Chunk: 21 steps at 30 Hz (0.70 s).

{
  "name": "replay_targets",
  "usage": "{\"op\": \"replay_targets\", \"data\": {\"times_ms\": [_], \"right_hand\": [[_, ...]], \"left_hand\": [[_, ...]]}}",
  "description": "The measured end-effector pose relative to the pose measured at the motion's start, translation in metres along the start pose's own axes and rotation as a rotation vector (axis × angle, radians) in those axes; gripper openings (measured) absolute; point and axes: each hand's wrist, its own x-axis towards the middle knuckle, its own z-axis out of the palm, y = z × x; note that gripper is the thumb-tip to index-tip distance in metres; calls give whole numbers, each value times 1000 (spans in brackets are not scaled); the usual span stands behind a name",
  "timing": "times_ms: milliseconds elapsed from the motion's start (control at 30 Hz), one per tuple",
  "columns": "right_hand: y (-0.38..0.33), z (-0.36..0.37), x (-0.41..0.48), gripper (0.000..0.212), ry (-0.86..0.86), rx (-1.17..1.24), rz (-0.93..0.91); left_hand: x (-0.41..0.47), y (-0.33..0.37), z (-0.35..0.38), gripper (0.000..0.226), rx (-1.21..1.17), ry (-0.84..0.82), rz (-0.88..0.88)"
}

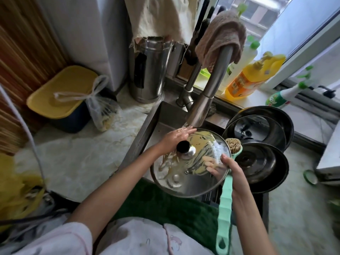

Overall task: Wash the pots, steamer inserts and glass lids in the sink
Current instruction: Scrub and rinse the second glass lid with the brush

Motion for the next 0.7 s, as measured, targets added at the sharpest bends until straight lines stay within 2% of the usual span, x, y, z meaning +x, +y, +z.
{"op": "replay_targets", "data": {"times_ms": [133, 200, 267, 367, 467, 567, 633, 700], "right_hand": [[-2, 4, 8, 40, 95, 40, -88], [-1, 5, 11, 40, 119, 20, -107], [1, 9, 12, 43, 111, 26, -119], [5, 19, 10, 51, 93, 17, -144], [7, 22, 13, 48, 110, 62, -177], [7, 26, 21, 29, 144, 38, -199], [6, 26, 26, 24, 182, -29, -204], [3, 22, 29, 30, 214, -195, -226]], "left_hand": [[-55, -7, 44, 45, 77, 349, -150], [-58, -8, 56, 46, 119, 389, -149], [-32, -7, 37, 45, 160, 355, -214], [0, 2, -8, 43, -15, 321, -374], [-14, 20, -1, 46, 134, 287, -419], [-49, 39, 31, 51, 275, 222, -351], [-70, 48, 38, 53, 103, 88, -315], [-85, 56, 27, 44, -277, 34, -361]]}}
